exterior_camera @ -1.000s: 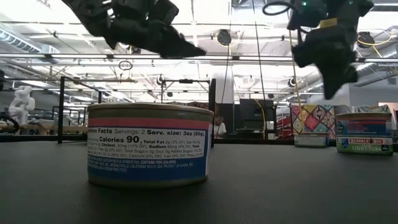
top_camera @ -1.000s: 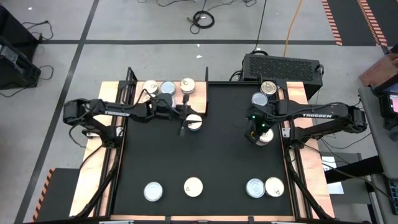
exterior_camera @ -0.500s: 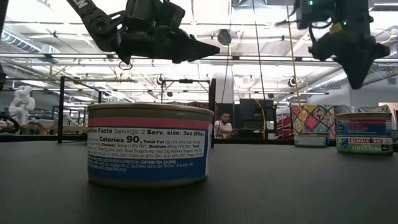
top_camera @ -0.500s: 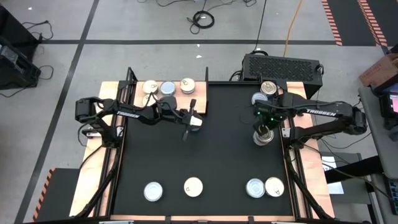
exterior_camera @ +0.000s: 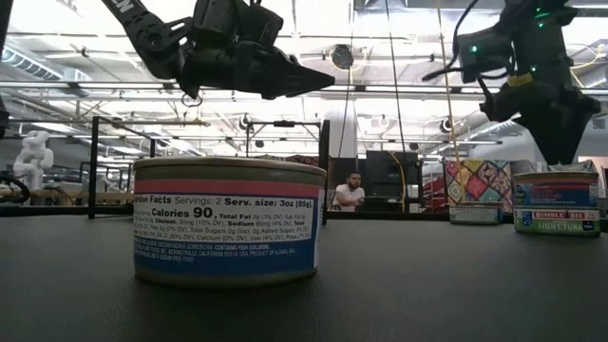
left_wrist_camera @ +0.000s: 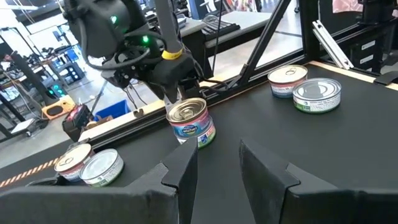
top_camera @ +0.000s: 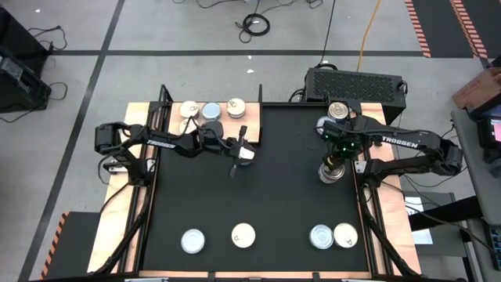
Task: Stack canned seafood by type on shelf
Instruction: Put the blue tuna can on the shelf
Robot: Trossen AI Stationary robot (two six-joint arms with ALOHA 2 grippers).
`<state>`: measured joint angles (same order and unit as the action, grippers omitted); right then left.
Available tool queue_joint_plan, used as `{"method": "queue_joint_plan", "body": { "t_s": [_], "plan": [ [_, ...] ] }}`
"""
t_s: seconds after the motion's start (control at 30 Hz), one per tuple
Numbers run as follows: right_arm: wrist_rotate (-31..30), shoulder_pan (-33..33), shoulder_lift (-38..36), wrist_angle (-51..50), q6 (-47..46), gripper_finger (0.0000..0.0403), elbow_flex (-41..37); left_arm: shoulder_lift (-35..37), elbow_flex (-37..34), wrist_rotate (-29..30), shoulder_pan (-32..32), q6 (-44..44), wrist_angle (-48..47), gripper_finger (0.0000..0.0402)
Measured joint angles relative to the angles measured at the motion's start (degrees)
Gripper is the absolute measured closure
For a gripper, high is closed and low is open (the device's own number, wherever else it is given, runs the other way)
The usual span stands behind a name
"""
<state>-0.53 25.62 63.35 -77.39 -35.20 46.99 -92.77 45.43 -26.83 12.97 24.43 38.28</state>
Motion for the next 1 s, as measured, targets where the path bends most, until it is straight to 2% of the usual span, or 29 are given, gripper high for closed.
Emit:
{"method": "queue_joint_plan", "body": {
  "t_s": [0.2, 0.37, 0.53, 0.67, 0.9, 1.0],
  "plan": [
    [5.6, 6.2, 0.0, 1.2, 9.4, 0.0194, -2.1, 0.0, 0.0, 0.0, 0.0, 0.0, -0.1, 0.0281],
    [9.7, 11.1, 0.0, 3.7, 15.4, 0.0204, -2.0, 0.0, 0.0, 0.0, 0.0, 0.0, -0.2, 0.0281],
    [11.0, 15.4, 1.1, 4.0, 19.5, 0.0214, -2.0, 0.0, 0.0, 0.0, 0.0, 0.0, -0.3, 0.0281],
    [14.3, 16.3, 3.6, 4.4, 22.7, 0.0216, -2.0, 0.0, 0.0, 0.0, 0.0, 0.0, -0.3, 0.0281],
    [14.5, 16.3, 9.6, 4.9, 28.3, 0.0217, -2.0, 0.0, 0.0, 0.0, 0.1, 0.0, -1.0, 0.0281],
    [15.3, 16.3, 11.3, 5.2, 30.7, 0.0229, -1.9, 0.0, 0.0, 0.0, 0.4, 0.0, -1.6, 0.0281]
  ]
}}
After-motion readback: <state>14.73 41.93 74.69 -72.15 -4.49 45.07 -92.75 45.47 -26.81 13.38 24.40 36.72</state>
